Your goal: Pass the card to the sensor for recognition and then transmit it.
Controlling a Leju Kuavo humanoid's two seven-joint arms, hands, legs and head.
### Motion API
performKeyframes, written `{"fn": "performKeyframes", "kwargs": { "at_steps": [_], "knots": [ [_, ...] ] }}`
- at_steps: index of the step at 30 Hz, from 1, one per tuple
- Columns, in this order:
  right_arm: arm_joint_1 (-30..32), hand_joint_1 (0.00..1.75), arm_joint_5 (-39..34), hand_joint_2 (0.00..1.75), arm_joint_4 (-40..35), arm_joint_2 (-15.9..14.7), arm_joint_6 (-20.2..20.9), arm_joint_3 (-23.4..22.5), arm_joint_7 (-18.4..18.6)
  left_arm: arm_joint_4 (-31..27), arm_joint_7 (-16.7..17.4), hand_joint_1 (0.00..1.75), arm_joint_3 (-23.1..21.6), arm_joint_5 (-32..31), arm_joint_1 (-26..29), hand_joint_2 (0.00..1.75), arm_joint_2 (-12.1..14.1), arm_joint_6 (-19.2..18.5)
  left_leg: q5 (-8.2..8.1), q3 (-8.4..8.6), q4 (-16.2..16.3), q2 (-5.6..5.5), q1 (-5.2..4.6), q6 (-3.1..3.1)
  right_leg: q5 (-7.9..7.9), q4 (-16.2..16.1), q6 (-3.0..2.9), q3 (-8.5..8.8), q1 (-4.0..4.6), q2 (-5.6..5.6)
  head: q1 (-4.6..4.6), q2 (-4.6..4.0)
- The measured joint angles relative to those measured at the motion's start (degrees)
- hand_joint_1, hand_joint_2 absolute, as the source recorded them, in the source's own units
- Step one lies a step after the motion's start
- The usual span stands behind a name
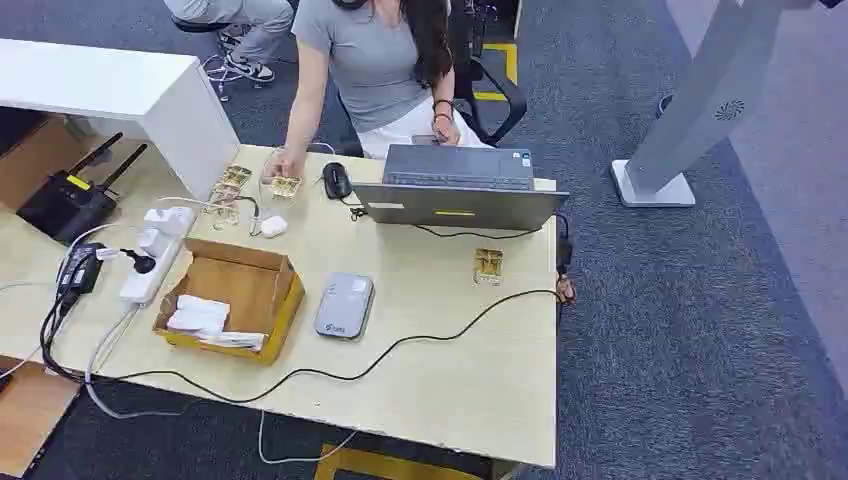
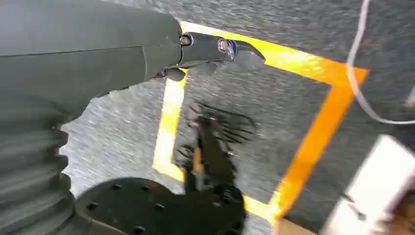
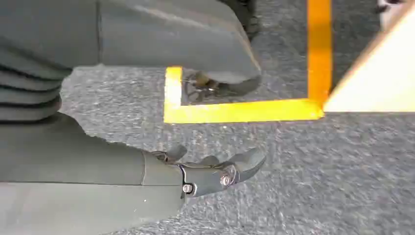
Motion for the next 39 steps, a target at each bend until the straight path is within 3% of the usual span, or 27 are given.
{"fn": "performKeyframes", "kwargs": {
  "at_steps": [6, 11, 29, 39],
  "knots": [
    [-0.72, 0.0, 3.57, 0.0, 1.24, 0.37, -2.25, -6.02, -0.78, -4.73, -2.73, 0.0, 7.7, -0.72, -0.15, 1.75, -2.53, -5.76, 0.01, -0.01, 0.0, -0.01, -0.01, 0.01, 0.01, 0.0, 0.01, 0.02, 0.0, 0.0, 0.0, 0.0],
    [-1.04, 0.0, 7.17, 0.0, 2.25, 0.96, -5.14, -9.59, 1.05, -11.83, -3.71, 0.0, 10.57, 1.62, 1.21, 1.75, -4.61, -8.87, 0.01, -0.01, 0.0, -0.01, -0.01, 0.01, 0.01, 0.0, 0.01, 0.01, 0.0, -0.01, 0.0, 0.0],
    [-1.96, 0.0, 19.6, 0.0, 5.33, 3.06, -12.46, -17.64, 8.18, -44.07, -9.24, 0.0, 11.47, 13.62, 11.33, 1.75, -11.13, -13.51, 0.01, -0.02, 0.0, -0.01, 0.0, 0.01, 0.01, 0.0, 0.01, 0.01, 0.0, 0.0, 0.0, 0.0],
    [-2.4, 0.0, 25.91, 0.0, 6.69, 4.46, -14.82, -21.37, 9.77, -62.06, -12.45, 0.0, 10.72, 21.04, 17.5, 1.75, -14.51, -15.58, 0.0, -0.02, 0.0, -0.01, 0.0, 0.01, 0.01, 0.0, 0.01, 0.01, 0.0, -0.01, 0.0, 0.0]
  ]
}}
